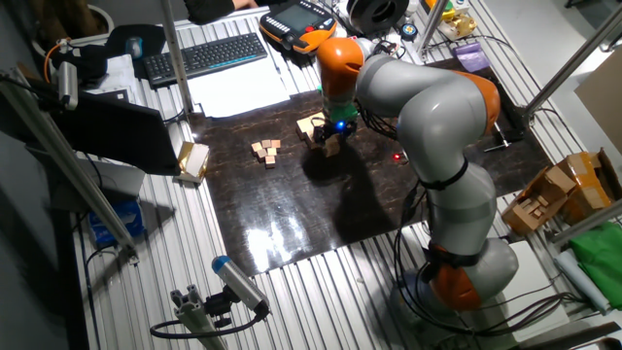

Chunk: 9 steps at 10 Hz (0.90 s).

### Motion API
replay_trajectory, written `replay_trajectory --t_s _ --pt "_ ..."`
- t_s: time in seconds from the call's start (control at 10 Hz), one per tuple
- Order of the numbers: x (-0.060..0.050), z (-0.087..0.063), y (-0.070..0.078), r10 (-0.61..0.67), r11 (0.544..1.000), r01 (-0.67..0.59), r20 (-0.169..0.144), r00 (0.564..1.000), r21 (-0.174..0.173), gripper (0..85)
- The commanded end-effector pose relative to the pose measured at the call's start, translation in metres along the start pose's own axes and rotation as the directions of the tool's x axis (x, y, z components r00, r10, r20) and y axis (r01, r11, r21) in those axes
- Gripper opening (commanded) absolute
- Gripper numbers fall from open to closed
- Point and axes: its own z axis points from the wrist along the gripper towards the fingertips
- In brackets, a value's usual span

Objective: Stack the blocks into a pyramid shape

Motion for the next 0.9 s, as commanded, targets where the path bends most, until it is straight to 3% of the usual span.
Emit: replay_trajectory --t_s 0.0,0.4,0.8 --pt "0.0 0.0 -0.0001 0.001 1.0 -0.001 0.004 1.0 0.001 75.7" --pt "-0.0002 -0.0002 0.0005 -0.001 1.0 0.001 0.003 1.0 -0.017 75.7" --pt "0.0001 -0.0001 0.0007 -0.011 1.0 0.011 0.007 1.0 -0.009 76.3"
